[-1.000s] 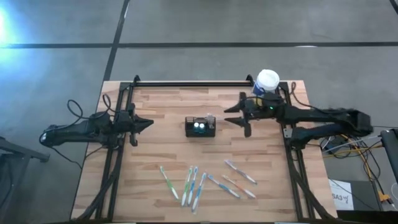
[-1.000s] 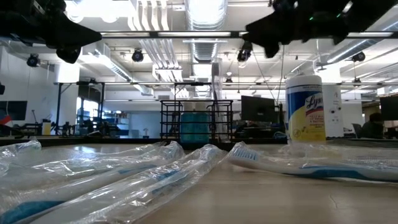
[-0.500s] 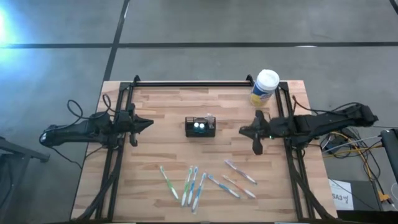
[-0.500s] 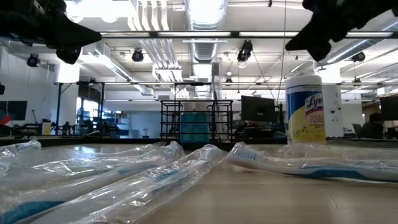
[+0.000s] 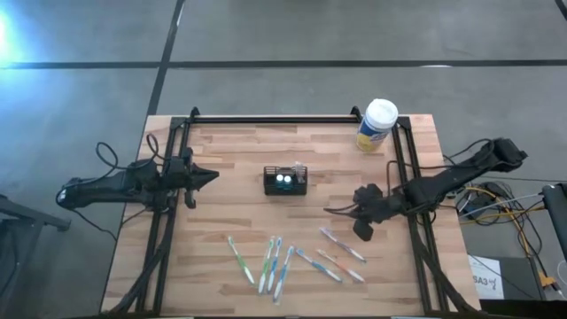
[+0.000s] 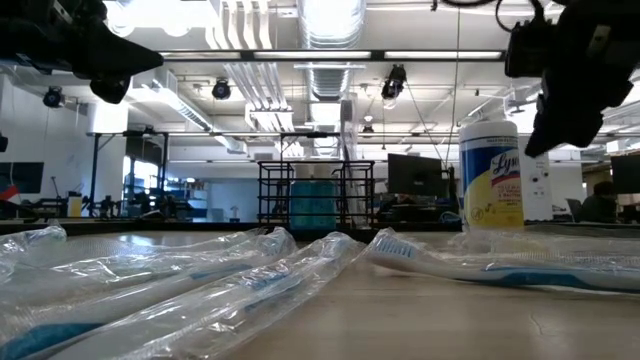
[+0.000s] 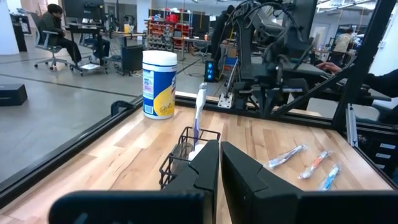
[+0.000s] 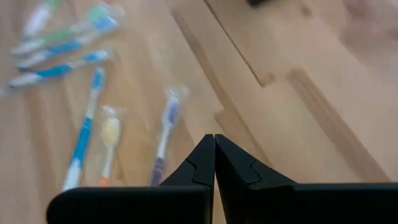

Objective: Pick & Place toothbrushing station
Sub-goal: Put the purple toothbrush in the wire organizer

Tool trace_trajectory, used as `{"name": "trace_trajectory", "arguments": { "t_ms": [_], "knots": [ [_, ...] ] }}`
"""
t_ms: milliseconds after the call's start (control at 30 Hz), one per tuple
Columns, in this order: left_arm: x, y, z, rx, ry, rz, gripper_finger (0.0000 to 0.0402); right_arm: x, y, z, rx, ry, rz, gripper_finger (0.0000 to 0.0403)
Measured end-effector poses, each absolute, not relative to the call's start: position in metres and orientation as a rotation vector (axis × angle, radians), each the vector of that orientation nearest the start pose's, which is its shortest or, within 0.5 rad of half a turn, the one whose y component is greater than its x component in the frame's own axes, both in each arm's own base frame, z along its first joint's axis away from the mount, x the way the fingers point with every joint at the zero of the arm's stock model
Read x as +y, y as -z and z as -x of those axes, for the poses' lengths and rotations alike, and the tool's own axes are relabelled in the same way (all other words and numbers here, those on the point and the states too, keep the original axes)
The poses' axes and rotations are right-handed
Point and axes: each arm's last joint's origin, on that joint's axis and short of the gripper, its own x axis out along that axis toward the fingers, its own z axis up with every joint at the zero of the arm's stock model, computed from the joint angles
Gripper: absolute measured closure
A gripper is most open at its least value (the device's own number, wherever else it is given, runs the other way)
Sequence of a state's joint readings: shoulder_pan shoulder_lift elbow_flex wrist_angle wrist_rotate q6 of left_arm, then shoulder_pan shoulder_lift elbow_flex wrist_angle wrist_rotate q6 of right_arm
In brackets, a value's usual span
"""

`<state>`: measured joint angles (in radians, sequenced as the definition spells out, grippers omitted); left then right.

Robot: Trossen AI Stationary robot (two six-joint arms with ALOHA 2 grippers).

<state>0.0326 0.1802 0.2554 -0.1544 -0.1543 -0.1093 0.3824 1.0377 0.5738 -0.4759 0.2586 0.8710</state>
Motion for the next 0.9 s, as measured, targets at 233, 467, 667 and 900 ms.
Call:
{"name": "trace_trajectory", "arguments": {
  "t_ms": [233, 467, 667, 900],
  "knots": [
    [0.007, -0.221, -0.096, 0.074, -0.186, 0.100, 0.0378, 0.073, -0.206, -0.196, 1.040, 0.301, -0.513, 0.0393],
    [0.007, -0.221, -0.096, 0.074, -0.186, 0.100, 0.0378, 0.091, -0.215, -0.230, 1.201, 0.239, -0.518, 0.0326],
    [0.006, -0.219, -0.096, 0.099, -0.150, 0.103, 0.0378, 0.103, -0.217, -0.261, 1.354, 0.325, -0.457, 0.0243],
    [0.006, -0.217, -0.096, 0.122, -0.124, 0.110, 0.0378, 0.116, -0.194, -0.292, 1.476, 0.320, -0.346, 0.0189]
  ]
}}
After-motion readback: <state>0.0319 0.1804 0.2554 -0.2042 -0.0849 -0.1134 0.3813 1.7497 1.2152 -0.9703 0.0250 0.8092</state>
